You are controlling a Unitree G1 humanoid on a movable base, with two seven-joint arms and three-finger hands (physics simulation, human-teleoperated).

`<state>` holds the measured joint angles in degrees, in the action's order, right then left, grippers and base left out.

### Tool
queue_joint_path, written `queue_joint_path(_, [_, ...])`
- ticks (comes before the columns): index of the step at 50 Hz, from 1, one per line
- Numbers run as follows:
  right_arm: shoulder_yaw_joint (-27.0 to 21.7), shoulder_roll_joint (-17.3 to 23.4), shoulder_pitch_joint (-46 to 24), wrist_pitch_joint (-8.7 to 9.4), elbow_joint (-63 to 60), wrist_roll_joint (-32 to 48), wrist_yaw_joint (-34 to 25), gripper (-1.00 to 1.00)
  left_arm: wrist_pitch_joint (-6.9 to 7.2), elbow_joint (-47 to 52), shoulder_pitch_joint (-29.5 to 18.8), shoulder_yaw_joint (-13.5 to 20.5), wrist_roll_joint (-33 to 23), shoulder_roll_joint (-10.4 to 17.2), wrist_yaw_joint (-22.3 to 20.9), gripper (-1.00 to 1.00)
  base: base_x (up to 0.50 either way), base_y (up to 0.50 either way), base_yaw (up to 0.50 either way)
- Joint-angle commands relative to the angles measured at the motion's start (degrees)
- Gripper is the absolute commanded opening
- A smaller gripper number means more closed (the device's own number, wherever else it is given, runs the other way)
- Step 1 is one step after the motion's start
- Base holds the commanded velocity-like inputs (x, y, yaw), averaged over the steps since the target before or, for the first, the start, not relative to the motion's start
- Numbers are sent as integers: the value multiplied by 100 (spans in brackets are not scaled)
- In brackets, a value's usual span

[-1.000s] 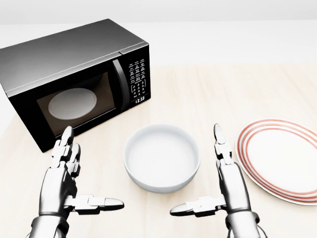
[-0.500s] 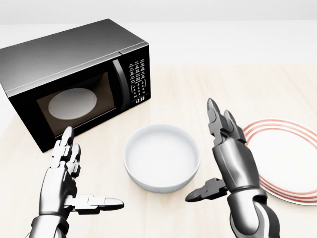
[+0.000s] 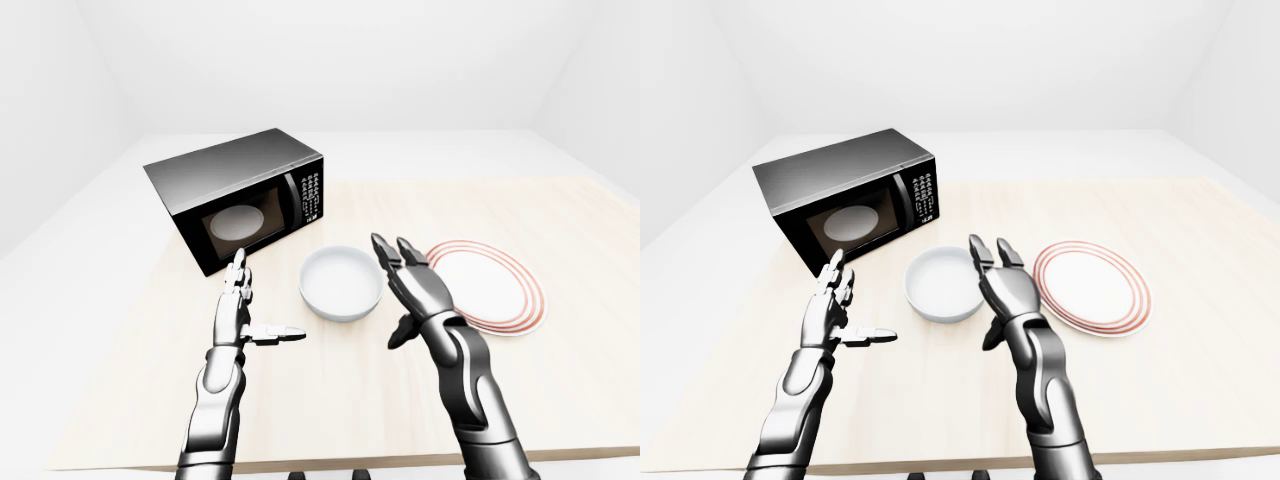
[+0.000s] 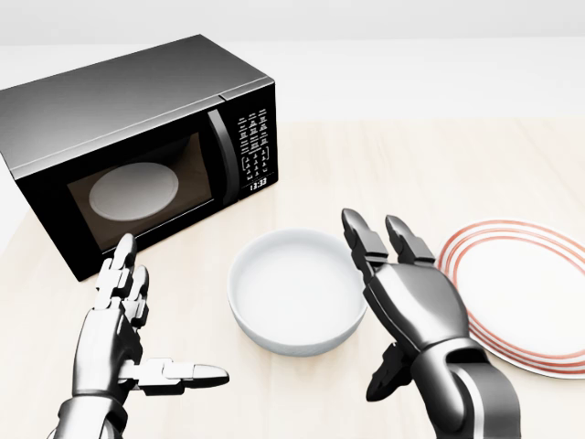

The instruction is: Pick up the white bowl and put it on the plate.

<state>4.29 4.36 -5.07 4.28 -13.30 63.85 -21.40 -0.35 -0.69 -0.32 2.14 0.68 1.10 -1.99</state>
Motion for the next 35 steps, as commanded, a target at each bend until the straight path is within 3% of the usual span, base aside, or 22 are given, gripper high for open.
queue_joint_path(1, [60, -14, 21, -116, -248, 565, -746, 100, 15, 10, 3, 2, -1, -1, 8, 100, 0, 0, 0])
queue_joint_path(6, [85, -46, -18, -160, -341, 714, -1018, 100, -28, -71, -31, 9, 1, 2, 15, 100, 0, 0, 0])
queue_joint_path(19, [185, -118, -238, -335, -440, 1107, -1626, 100, 33, -7, -17, 5, 4, 1, 24, 100, 0, 0, 0])
queue_joint_path(35, [269, -130, -480, -666, -111, 1245, -1860, 100, 36, 13, -1, -3, -5, -1, 15, 100, 0, 0, 0])
